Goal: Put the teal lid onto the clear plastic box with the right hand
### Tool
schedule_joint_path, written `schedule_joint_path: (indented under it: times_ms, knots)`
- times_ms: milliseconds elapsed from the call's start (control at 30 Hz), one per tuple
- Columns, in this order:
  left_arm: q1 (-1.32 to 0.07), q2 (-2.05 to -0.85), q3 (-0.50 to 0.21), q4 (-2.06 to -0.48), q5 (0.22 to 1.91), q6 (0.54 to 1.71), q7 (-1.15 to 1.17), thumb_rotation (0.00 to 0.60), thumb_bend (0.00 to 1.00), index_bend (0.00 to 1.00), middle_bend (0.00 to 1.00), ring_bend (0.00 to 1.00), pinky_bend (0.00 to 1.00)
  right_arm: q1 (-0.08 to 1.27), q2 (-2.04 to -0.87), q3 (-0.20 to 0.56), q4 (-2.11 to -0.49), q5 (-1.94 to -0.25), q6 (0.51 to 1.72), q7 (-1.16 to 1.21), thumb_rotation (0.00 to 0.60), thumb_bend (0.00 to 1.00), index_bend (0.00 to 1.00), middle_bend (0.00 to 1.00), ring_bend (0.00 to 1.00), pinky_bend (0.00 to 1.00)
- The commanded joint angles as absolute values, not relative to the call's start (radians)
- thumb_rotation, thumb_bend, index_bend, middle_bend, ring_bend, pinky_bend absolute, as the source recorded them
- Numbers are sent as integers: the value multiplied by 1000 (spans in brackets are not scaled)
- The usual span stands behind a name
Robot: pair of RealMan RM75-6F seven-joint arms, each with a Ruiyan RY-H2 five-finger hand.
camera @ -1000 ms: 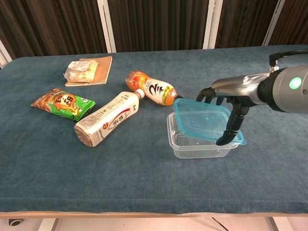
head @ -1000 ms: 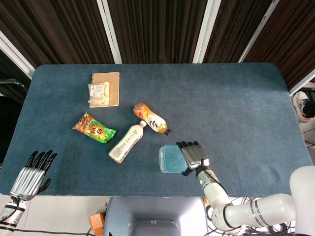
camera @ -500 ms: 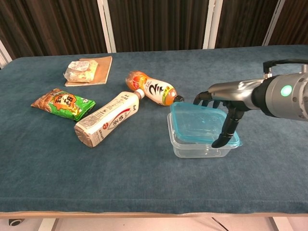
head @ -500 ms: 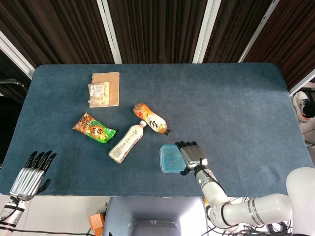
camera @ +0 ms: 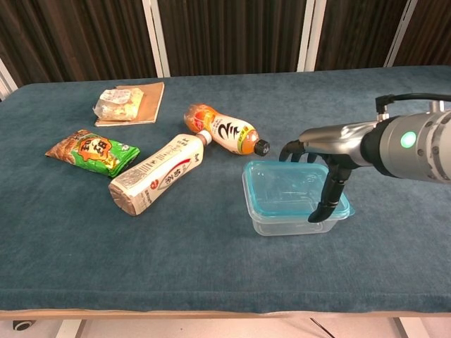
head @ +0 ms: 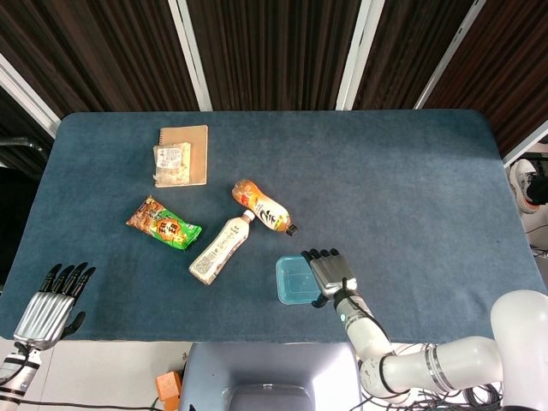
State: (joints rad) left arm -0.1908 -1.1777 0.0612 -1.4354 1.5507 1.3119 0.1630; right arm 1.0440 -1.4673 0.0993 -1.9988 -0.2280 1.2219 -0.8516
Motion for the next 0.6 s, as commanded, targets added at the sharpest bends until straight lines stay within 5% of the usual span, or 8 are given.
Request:
schedule_joint_path:
  times_ms: [33, 333, 600]
  knots:
    - [-190, -1177, 61, -1434, 1552, 1314, 160, 600, 350, 0, 49, 70, 44, 1055, -1474, 100, -2000, -210, 1226, -871, 600, 101, 604, 504, 287, 122]
    - [-189, -1176, 62, -1429, 1552, 1311, 147, 600, 350, 0, 50, 70, 44, 1079, -1472, 104, -2024, -172, 1249, -924, 600, 101, 208, 235, 143, 44]
    - [-188, -1173, 63, -1427, 1557, 1315, 137, 600, 350, 0, 54, 73, 44, 1093, -1482, 106, -2031, -149, 1269, -953, 600, 101, 0, 77, 42, 0]
